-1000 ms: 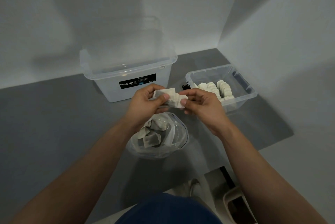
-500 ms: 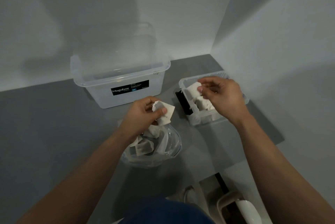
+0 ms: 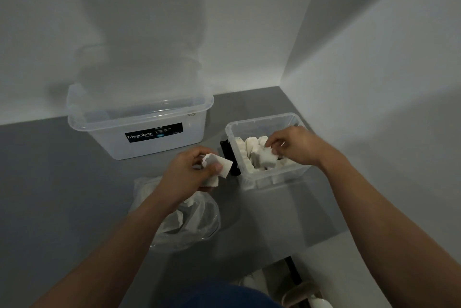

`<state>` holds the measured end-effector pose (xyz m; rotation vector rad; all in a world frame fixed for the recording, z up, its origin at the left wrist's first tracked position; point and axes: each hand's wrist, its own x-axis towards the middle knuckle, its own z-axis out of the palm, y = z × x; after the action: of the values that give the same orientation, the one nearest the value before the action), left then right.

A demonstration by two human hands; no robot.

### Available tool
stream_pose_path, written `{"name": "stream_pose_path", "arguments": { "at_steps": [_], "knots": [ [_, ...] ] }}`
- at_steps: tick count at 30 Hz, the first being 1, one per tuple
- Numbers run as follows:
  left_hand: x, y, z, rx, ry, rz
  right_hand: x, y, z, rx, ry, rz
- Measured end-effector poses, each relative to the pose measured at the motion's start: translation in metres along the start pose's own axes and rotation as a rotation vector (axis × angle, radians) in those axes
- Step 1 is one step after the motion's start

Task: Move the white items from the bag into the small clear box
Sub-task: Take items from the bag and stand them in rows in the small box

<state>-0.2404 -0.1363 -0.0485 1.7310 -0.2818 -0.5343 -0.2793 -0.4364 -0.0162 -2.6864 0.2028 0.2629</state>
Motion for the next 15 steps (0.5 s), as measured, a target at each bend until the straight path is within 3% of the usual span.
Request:
{"name": "stream_pose_path", "arguments": {
  "at_steps": [5, 15],
  "knots": [
    [0.010, 0.004, 0.012, 0.063, 0.061, 0.018, 0.036, 0.007, 0.017, -0.181, -0.127, -0.054],
    [0.028, 0.007, 0.021, 0.099, 0.092, 0.084, 0.067, 0.021, 0.050, -0.298, -0.112, -0.045]
  ]
}}
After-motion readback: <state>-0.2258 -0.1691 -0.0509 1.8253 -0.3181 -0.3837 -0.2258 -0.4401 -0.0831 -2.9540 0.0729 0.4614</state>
